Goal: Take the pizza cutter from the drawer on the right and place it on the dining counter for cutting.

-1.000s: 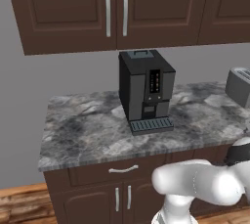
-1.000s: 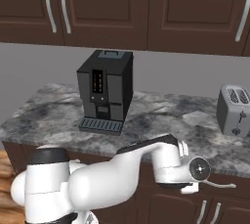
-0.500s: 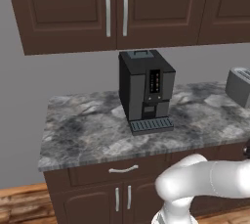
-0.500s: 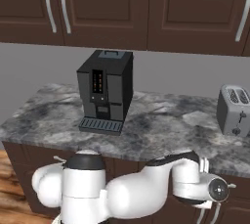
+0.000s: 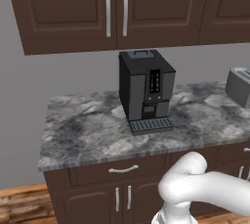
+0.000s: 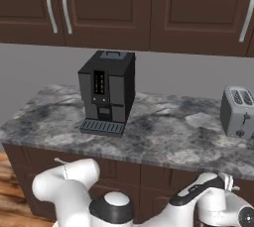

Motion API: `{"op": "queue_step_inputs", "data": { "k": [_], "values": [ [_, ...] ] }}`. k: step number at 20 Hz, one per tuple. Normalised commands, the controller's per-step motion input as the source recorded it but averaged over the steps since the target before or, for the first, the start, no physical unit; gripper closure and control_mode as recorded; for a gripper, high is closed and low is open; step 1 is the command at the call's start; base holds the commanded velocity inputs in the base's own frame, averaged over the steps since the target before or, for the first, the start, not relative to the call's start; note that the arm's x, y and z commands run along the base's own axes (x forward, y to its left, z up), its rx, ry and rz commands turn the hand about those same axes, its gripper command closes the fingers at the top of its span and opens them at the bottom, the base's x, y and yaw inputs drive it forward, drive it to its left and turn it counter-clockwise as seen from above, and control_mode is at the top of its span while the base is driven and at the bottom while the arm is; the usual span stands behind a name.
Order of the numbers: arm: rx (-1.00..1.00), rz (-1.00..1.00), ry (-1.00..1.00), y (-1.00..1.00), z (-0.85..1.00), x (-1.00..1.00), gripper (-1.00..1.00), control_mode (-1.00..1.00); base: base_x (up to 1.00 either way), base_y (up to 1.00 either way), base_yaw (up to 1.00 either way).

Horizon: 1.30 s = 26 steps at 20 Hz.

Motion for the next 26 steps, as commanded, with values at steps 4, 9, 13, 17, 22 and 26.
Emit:
{"op": "queue_step_inputs", "data": {
  "k": [4, 9, 13, 17, 22, 26],
  "values": [
    [0.1, -0.09, -0.16, -0.23, -0.69, 0.0, -1.0, -1.0, 0.0, 0.0, 0.0],
    [0.1, -0.09, -0.13, -0.22, -0.7, 0.0, -1.0, -1.0, 0.0, 0.0, 0.0],
    [0.14, -0.08, -0.12, -0.35, -0.41, 0.07, -1.0, -1.0, 0.0, 0.0, 0.0],
    [0.13, -0.07, -0.11, -0.32, -0.17, 0.36, -1.0, -1.0, 0.0, 0.0, 0.0],
    [0.03, -0.07, -0.12, -0.03, -0.08, 0.62, -1.0, -1.0, 0.0, 0.0, 0.0],
    [-0.01, -0.08, -0.01, -0.01, -0.03, 0.38, -1.0, -1.0, 0.0, 0.0, 0.0]
  ]
}}
